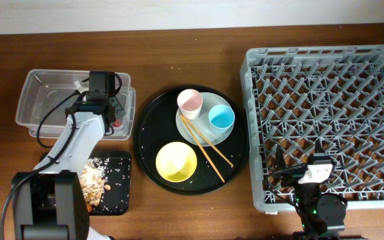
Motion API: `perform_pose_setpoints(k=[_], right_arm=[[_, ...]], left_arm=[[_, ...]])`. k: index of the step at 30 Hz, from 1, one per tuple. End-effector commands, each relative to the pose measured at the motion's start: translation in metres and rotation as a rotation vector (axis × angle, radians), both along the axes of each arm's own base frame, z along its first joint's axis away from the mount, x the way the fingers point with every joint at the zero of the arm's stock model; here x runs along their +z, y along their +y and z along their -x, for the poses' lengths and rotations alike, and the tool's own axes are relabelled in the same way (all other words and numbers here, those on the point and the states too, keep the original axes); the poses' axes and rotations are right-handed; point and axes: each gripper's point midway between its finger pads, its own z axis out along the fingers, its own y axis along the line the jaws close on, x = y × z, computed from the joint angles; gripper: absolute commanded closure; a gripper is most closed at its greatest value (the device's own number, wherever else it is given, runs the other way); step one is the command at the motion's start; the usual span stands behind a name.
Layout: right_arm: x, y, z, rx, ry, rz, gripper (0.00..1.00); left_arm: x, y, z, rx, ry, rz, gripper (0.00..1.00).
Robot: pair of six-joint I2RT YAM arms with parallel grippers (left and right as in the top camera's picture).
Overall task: Sort waste into correct bins and load items into the dishwasher rack
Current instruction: 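Drop the red wrapper into the clear plastic bin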
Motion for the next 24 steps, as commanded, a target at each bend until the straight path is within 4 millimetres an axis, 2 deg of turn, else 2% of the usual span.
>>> perform_pose_setpoints(k=[1,7,11,15,23,24], right_arm=[[-0.003,0.000,0.000,-0.003,0.007,-0.003,0.02],[-0.003,0.000,0.000,-0.003,0.007,-0.003,0.02],[-0.003,0.000,0.000,-0.003,0.007,-0.003,0.02],[-0.003,0.000,0.000,-0.003,0.007,-0.003,0.02],[-0.003,0.000,0.000,-0.003,0.007,-0.003,0.02],[-0.003,0.000,0.000,-0.003,0.007,-0.003,0.02]], left_arm=[[-0.007,-0.023,-0.001,-0.056,0.006,0.133,1.00],[-0.009,-0.048,-0.002,-0.114,0.009,0.267,1.00],[-0.008,-0.054,-0.003,-0.055,-0.008,0.338,0.99],[-0.002,-0.060,-0.013,-0.050,-0.055,0.376,1.00],[0.003,-0.060,-0.021,-0.032,-0.094,0.393,0.99],[0.006,-0.066,-0.022,-0.018,-0.102,0.441,0.99]])
